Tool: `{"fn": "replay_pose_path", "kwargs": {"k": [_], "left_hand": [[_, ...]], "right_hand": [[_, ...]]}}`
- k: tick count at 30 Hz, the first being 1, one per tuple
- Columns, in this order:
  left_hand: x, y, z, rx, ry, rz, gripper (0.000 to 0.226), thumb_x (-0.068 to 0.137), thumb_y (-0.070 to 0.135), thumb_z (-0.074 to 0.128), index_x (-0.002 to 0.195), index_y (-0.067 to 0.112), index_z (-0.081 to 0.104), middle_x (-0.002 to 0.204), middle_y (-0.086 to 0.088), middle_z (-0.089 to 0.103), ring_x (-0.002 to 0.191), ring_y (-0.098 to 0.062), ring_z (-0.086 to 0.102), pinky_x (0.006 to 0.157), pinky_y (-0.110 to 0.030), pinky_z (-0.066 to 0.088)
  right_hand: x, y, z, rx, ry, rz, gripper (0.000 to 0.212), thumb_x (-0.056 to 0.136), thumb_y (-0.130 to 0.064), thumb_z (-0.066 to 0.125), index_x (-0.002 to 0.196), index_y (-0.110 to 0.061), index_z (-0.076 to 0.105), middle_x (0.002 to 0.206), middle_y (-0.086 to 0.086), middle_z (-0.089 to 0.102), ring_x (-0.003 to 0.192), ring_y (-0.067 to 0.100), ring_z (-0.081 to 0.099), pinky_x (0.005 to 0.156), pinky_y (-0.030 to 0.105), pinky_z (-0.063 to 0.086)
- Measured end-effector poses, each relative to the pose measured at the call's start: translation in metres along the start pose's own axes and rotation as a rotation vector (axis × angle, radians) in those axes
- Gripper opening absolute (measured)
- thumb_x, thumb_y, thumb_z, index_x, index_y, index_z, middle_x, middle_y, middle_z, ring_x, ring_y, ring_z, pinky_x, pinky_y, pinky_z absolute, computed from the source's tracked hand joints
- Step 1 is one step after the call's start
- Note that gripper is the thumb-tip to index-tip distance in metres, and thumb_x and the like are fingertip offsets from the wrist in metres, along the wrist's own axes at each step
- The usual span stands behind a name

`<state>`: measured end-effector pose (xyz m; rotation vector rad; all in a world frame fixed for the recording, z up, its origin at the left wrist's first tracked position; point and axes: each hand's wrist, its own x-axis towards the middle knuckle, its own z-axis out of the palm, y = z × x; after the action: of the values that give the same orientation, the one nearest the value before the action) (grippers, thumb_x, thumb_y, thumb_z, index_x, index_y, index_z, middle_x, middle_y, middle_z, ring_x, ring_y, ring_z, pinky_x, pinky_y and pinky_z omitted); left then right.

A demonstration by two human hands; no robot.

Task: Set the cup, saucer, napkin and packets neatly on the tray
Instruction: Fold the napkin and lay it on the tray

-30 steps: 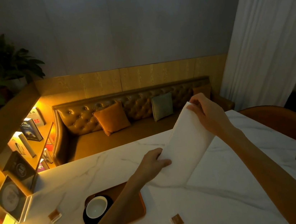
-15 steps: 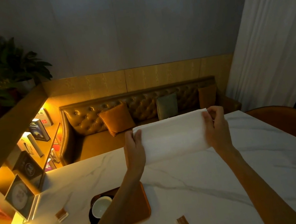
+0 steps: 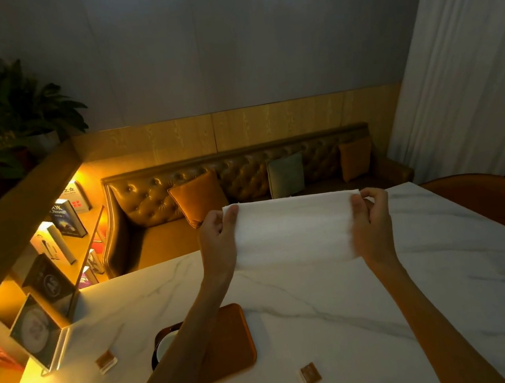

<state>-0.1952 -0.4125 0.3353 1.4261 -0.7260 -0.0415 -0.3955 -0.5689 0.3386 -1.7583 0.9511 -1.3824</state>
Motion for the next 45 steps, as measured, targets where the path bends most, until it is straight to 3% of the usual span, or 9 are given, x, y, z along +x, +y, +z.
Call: {"fn": "replay_pose_path", "kwargs": {"k": [5,11,14,18,23,30,34,41,45], "left_hand": [[-0.001,-0.002,0.004,-0.054,-0.041,-0.103,0.025,0.097,0.04,0.051,0.093,0.016,0.059,0.087,0.006,0.063,0.075,-0.003,0.065,0.06,-0.016,0.053],[-0.003,-0.016,-0.006,-0.029,-0.313,-0.312,0.019,0.099,0.038,0.047,0.098,0.027,0.062,0.101,-0.002,0.063,0.095,-0.02,0.064,0.077,-0.035,0.058],[-0.01,-0.023,-0.001,0.054,-0.273,-0.33,0.02,0.099,0.04,0.047,0.091,0.029,0.062,0.095,-0.001,0.064,0.09,-0.02,0.064,0.071,-0.032,0.057],[-0.022,-0.027,0.017,0.202,-0.19,-0.225,0.033,0.098,0.04,0.051,0.094,0.01,0.065,0.092,-0.011,0.065,0.086,-0.025,0.065,0.075,-0.04,0.056],[-0.045,-0.022,0.046,0.162,-0.284,-0.208,0.016,0.098,0.028,0.054,0.1,0.015,0.062,0.089,0.001,0.065,0.081,-0.017,0.069,0.063,-0.022,0.06],[-0.059,-0.023,0.05,0.144,-0.291,-0.155,0.021,0.099,0.02,0.052,0.111,0.008,0.064,0.101,-0.009,0.07,0.085,-0.016,0.071,0.071,-0.021,0.06],[-0.06,-0.026,0.044,0.158,-0.298,-0.146,0.019,0.099,0.017,0.052,0.109,0.007,0.065,0.101,-0.013,0.07,0.088,-0.021,0.07,0.081,-0.036,0.062],[-0.054,-0.036,0.026,0.242,-0.394,-0.014,0.026,0.098,0.006,0.049,0.111,0.017,0.068,0.11,0.003,0.063,0.099,-0.013,0.059,0.089,-0.027,0.051],[-0.05,-0.048,0.007,0.122,-0.219,-0.221,0.026,0.094,0.019,0.061,0.119,0.019,0.054,0.117,0.002,0.055,0.107,-0.018,0.056,0.08,-0.021,0.048]], "right_hand": [[0.0,0.009,-0.002,0.034,-0.019,0.069,0.023,0.098,-0.039,0.045,0.113,-0.022,0.043,0.084,-0.005,0.056,0.064,0.008,0.055,0.052,0.02,0.044],[0.003,0.027,-0.007,0.09,-0.137,0.307,0.029,0.094,-0.043,0.05,0.117,-0.026,0.049,0.113,-0.002,0.055,0.084,0.007,0.055,0.058,0.023,0.043],[-0.005,0.029,-0.004,0.125,-0.196,0.437,0.035,0.094,-0.042,0.052,0.123,-0.023,0.05,0.115,-0.001,0.053,0.085,0.012,0.055,0.059,0.028,0.049],[-0.028,0.022,0.018,0.115,-0.222,0.424,0.033,0.093,-0.044,0.053,0.119,-0.023,0.053,0.116,0.001,0.056,0.093,0.019,0.059,0.077,0.043,0.057],[-0.064,0.009,0.062,0.126,-0.264,0.352,0.036,0.093,-0.046,0.052,0.12,-0.024,0.056,0.107,-0.006,0.059,0.092,0.014,0.061,0.063,0.019,0.05],[-0.086,0.005,0.084,0.169,-0.251,0.27,0.03,0.096,-0.036,0.051,0.118,-0.024,0.066,0.09,-0.018,0.069,0.077,-0.003,0.065,0.055,0.004,0.049],[-0.09,0.003,0.088,0.198,-0.286,0.282,0.023,0.096,-0.036,0.049,0.111,-0.033,0.066,0.08,-0.03,0.064,0.072,-0.007,0.065,0.053,0.002,0.047],[-0.085,0.009,0.082,0.262,-0.461,0.316,0.013,0.093,-0.028,0.057,0.1,-0.039,0.062,0.093,-0.018,0.067,0.086,0.005,0.064,0.059,0.011,0.05],[-0.077,0.014,0.071,0.388,-0.558,0.427,0.028,0.095,-0.027,0.054,0.122,-0.022,0.061,0.112,0.006,0.067,0.101,0.027,0.066,0.082,0.043,0.06]]}}
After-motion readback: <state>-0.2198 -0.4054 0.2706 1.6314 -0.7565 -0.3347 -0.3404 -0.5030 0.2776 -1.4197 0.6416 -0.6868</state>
